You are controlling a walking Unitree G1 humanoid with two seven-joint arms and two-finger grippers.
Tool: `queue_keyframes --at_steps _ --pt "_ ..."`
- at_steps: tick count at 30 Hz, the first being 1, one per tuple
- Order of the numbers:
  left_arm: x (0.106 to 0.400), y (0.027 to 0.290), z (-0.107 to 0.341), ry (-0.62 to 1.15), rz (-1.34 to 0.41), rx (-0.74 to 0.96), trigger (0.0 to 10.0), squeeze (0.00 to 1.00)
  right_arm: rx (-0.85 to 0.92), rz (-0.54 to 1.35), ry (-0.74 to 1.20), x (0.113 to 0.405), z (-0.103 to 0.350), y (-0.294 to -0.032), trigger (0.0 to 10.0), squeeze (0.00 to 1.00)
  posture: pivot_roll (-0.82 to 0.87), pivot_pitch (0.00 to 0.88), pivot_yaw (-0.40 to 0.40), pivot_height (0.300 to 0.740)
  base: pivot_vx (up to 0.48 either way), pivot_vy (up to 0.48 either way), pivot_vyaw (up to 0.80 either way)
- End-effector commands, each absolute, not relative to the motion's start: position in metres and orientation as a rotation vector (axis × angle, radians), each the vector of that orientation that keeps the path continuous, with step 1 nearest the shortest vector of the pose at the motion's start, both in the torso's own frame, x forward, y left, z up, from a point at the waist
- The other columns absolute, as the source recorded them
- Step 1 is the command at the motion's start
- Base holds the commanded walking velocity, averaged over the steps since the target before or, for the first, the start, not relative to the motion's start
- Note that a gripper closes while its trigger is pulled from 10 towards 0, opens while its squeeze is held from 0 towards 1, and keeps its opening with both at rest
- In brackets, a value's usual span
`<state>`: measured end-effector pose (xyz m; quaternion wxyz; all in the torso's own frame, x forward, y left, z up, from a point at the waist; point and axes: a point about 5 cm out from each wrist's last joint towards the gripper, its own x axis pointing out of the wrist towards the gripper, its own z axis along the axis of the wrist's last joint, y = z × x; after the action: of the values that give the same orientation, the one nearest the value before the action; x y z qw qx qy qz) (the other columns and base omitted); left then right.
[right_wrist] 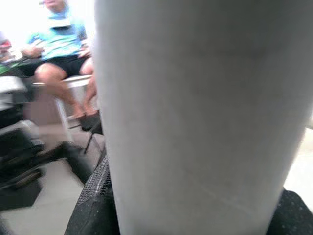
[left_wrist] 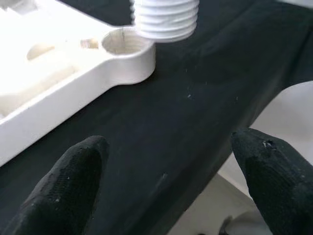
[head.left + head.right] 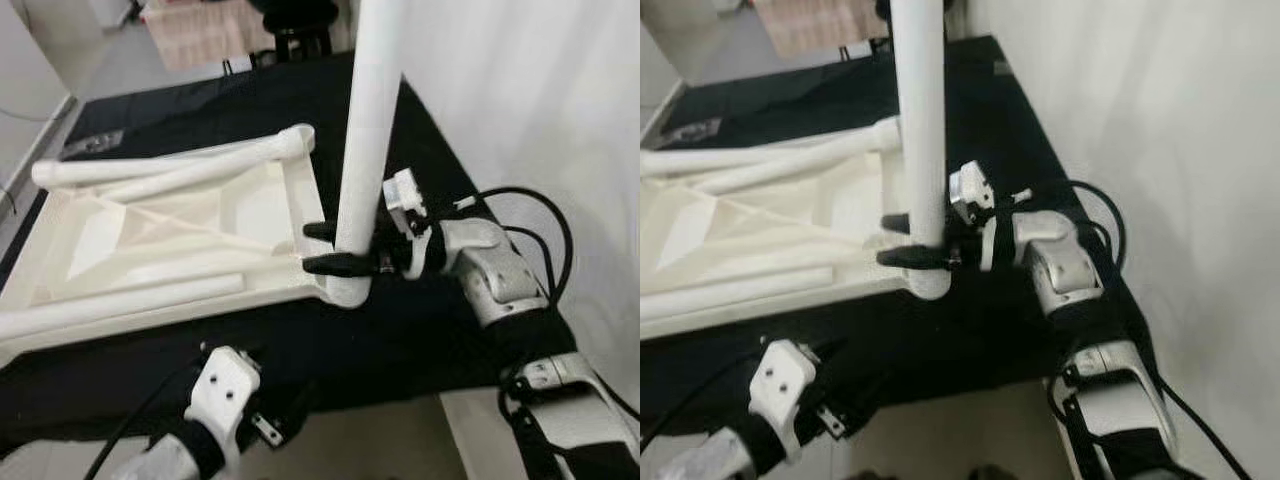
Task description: Building children table
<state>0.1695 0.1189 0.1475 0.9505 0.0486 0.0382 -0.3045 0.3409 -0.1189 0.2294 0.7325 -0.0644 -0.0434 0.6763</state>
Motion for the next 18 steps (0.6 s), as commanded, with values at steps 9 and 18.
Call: queue_keyframes --at_steps 9,18 --pt "0.159 0.123 0.15 0.099 -0.551 0.115 10.0 0.0 -0.052 1.588 -0.14 0.344 0.234 -0.093 10.0 0.0 0.01 0.248 0.069 0.74 0.0 0.0 0.0" --pt "0.161 0.128 0.156 0.077 -0.475 0.14 10.0 0.0 -0.119 1.584 -0.108 0.352 0.227 -0.088 10.0 0.0 0.03 0.264 0.063 0.74 0.0 0.0 0.0"
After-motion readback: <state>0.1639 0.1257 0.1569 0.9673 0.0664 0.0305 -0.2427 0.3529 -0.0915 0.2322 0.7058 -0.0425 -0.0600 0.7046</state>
